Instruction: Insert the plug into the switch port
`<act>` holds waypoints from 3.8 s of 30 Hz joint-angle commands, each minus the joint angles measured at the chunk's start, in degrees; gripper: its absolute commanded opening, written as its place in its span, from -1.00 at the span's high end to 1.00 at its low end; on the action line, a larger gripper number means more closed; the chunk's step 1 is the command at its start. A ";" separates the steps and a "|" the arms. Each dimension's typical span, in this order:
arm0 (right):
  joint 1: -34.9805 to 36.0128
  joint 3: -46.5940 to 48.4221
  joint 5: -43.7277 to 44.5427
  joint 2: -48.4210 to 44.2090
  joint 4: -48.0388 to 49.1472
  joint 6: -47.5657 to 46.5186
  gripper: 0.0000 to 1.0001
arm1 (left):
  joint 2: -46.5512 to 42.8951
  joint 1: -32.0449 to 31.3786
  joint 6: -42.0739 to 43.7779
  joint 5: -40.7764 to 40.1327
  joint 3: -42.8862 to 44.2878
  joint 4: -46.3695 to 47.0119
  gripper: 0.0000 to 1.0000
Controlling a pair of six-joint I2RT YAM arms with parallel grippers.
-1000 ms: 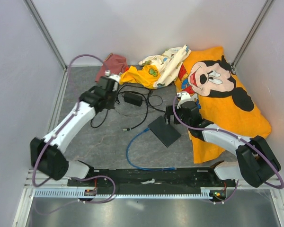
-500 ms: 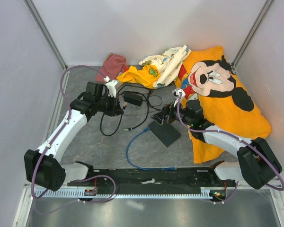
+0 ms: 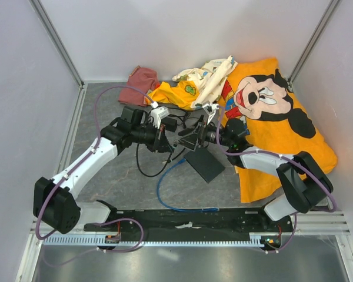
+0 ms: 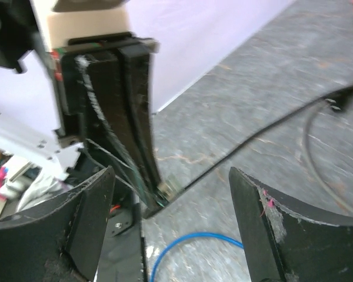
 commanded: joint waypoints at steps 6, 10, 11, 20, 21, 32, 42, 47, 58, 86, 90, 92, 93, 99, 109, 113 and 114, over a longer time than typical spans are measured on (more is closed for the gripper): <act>1.58 2.86 -7.48 5.63 16.13 7.99 -0.42 | 0.29 -1.23 -2.45 4.40 0.26 3.88 0.97; 1.67 1.89 -7.75 6.68 19.48 10.62 0.10 | 0.12 -1.32 -2.53 4.40 0.08 4.32 0.97; 1.67 1.72 -7.66 6.68 19.92 10.80 0.23 | 0.03 -1.32 -2.53 4.31 -0.18 4.58 0.96; 1.76 -0.57 0.50 2.12 8.90 11.07 1.00 | -6.01 -6.13 -0.25 -14.44 -2.02 5.02 0.40; 1.76 -1.00 4.52 1.24 5.37 11.07 1.00 | -7.08 -7.46 0.19 -17.63 -2.37 6.06 0.30; 5.45 -3.47 23.27 -11.24 -21.81 13.35 1.00 | -16.76 -26.89 10.11 -52.09 -17.31 28.91 -0.31; 7.03 -3.73 27.76 -13.88 -24.64 15.11 1.00 | -11.22 -30.50 16.10 -58.62 -20.31 44.39 -0.07; 7.21 -3.91 28.02 -13.88 -24.38 15.81 1.00 | -9.12 -30.85 16.01 -56.43 -20.04 45.89 0.15; 7.39 -3.91 28.99 -14.23 -24.46 16.08 1.00 | -7.70 -30.94 14.61 -54.49 -20.39 43.79 0.13; 7.39 -4.96 29.52 -14.15 -23.32 17.05 1.00 | -5.86 -30.94 10.21 -54.49 -21.18 49.84 0.28; 7.39 -5.14 29.43 -14.06 -23.06 17.31 1.00 | -5.77 -30.94 9.95 -54.58 -21.45 50.99 0.64; 7.47 -5.23 29.34 -14.06 -23.23 17.05 1.00 | -6.03 -30.94 9.77 -54.49 -21.71 51.07 0.80; 7.47 -5.23 29.52 -14.06 -23.67 16.87 1.00 | -6.38 -30.94 9.60 -54.23 -21.97 51.07 0.97; 5.72 -4.35 32.50 -14.85 -29.98 11.25 0.28 | -7.53 -30.94 8.28 -52.39 -22.94 45.81 0.97; -4.29 -3.21 36.81 -15.21 -38.52 -4.21 -0.76 | -2.35 -31.02 0.91 -44.65 -22.16 31.76 0.96; -6.50 -2.77 36.03 -12.13 -38.88 -10.10 -0.86 | 2.48 -30.94 -1.30 -44.47 -19.78 26.30 0.97; -6.59 -2.33 35.59 -11.25 -38.79 -11.16 -0.86 | 3.62 -30.94 -1.56 -44.47 -19.00 25.16 0.97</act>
